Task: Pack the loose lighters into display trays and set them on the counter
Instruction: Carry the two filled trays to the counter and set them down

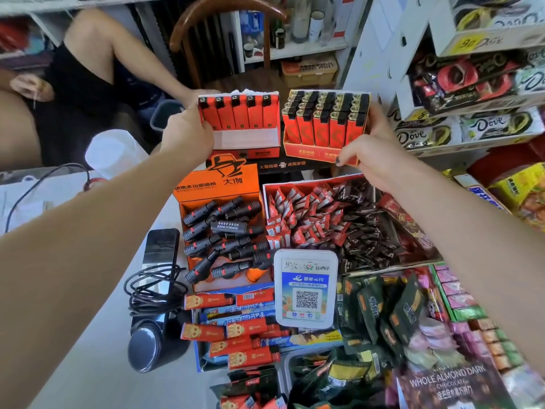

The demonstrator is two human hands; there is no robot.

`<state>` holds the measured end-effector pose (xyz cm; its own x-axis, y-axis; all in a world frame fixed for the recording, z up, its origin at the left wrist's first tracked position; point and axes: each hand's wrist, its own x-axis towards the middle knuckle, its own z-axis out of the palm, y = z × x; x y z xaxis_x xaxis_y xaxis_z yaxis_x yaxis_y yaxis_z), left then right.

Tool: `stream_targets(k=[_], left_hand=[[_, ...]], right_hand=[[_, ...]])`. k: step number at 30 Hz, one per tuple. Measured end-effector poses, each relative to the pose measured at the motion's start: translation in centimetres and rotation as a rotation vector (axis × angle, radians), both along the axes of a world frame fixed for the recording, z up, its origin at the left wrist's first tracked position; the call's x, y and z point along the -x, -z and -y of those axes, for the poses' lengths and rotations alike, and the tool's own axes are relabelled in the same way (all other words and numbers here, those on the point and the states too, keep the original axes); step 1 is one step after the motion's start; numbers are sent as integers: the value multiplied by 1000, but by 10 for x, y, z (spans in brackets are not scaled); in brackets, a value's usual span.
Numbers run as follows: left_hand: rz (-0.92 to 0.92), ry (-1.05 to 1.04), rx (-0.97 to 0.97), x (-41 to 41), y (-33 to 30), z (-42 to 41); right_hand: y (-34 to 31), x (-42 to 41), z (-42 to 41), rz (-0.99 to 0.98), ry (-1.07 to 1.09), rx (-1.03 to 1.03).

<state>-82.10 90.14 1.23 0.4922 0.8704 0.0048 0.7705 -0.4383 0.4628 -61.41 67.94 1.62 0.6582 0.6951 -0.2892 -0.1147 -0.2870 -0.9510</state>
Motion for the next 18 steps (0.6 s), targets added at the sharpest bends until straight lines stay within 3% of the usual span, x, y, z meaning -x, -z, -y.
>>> stream_targets(k=[8, 12, 18], left_hand=[[53, 29, 255, 5, 0, -2], [24, 57, 246, 5, -2, -1], [69, 48, 318, 8, -1, -4]], right_hand=[[-2, -15, -18, 174, -18, 166], [-5, -16, -21, 282, -18, 277], [-4, -17, -20, 295, -5, 261]])
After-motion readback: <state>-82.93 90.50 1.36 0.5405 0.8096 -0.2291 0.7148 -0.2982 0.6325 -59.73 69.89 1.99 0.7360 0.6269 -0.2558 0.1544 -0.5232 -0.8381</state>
